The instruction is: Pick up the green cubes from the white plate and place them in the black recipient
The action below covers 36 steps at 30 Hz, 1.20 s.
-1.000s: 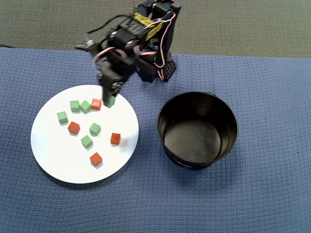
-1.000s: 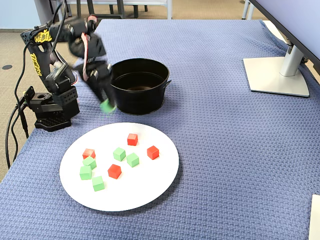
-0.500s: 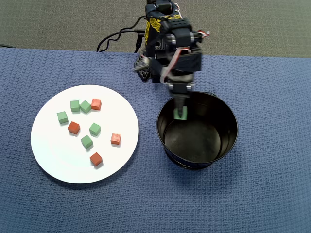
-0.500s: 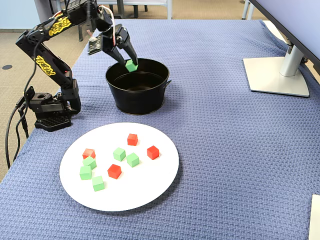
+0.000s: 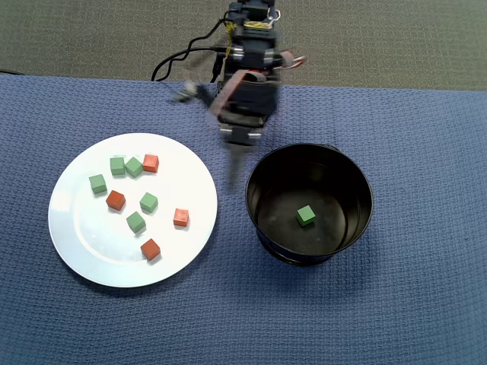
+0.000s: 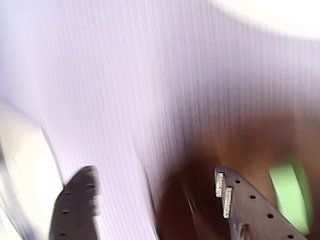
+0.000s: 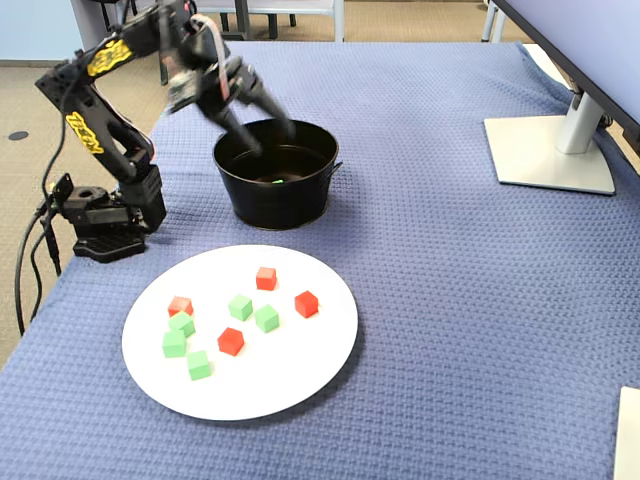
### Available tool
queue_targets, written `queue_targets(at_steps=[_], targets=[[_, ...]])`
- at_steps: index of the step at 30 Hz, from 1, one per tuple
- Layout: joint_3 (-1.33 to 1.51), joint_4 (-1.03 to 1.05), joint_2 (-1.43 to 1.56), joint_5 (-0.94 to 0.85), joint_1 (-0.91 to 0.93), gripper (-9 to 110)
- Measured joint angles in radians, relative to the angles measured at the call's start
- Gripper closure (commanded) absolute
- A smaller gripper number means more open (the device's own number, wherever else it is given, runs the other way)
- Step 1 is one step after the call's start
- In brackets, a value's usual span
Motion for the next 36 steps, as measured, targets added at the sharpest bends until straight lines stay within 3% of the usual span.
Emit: queue_targets(at_steps=[5, 11, 20, 28, 36], targets=[[0.057, -0.083, -0.109, -0.221, 0.308, 81], [0.175, -0.232, -0.247, -0.643, 0.465, 80], [0.265, -0.314, -0.301, -1.230, 0.502, 82], [0.265, -0.308, -0.301, -1.503, 0.502, 90], [0.284, -0.333, -0.301, -1.729, 0.502, 86]])
